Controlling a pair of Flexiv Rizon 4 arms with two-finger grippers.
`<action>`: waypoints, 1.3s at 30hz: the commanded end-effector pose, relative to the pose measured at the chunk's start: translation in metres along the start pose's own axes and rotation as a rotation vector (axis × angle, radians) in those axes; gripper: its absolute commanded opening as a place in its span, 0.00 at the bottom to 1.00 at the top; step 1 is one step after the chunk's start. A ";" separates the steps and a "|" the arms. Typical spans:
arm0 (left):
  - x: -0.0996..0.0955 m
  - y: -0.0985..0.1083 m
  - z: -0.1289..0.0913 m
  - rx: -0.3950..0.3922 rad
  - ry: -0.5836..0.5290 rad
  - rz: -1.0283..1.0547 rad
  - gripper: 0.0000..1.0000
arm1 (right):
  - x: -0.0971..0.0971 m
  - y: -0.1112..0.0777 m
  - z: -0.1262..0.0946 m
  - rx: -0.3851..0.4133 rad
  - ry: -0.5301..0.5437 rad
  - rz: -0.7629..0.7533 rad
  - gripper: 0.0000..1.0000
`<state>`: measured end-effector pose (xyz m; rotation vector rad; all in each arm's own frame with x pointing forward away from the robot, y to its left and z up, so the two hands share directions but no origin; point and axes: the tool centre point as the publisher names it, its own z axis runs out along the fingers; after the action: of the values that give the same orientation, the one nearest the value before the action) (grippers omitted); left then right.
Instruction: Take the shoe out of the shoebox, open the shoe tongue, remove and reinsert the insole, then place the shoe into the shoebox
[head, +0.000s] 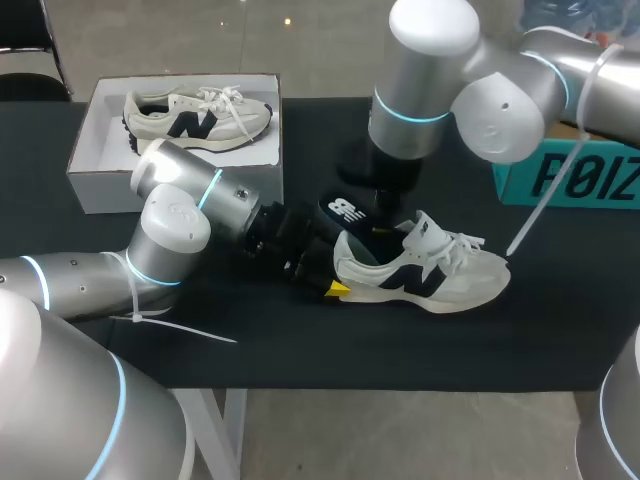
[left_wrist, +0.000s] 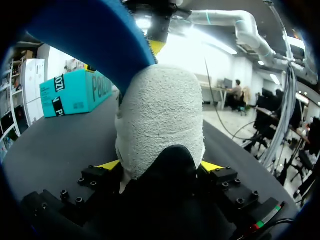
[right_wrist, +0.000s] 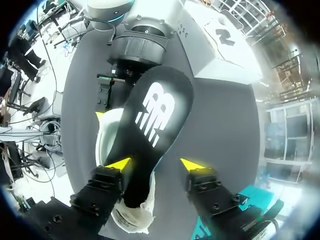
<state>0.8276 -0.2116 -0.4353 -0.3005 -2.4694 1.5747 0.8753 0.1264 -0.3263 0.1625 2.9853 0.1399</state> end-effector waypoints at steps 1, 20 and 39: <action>-0.002 0.005 0.005 -0.002 0.001 -0.001 0.00 | -0.003 -0.009 -0.008 -0.010 0.013 -0.004 1.00; -0.002 0.005 0.005 -0.002 0.001 -0.001 0.00 | -0.010 -0.005 -0.023 -0.005 0.110 -0.069 1.00; -0.002 0.005 0.005 -0.002 0.001 -0.001 0.00 | -0.012 -0.002 -0.020 -0.032 0.111 -0.043 1.00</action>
<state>0.8276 -0.2116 -0.4353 -0.3007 -2.4693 1.5748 0.8807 0.1206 -0.3010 0.0799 3.0960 0.1740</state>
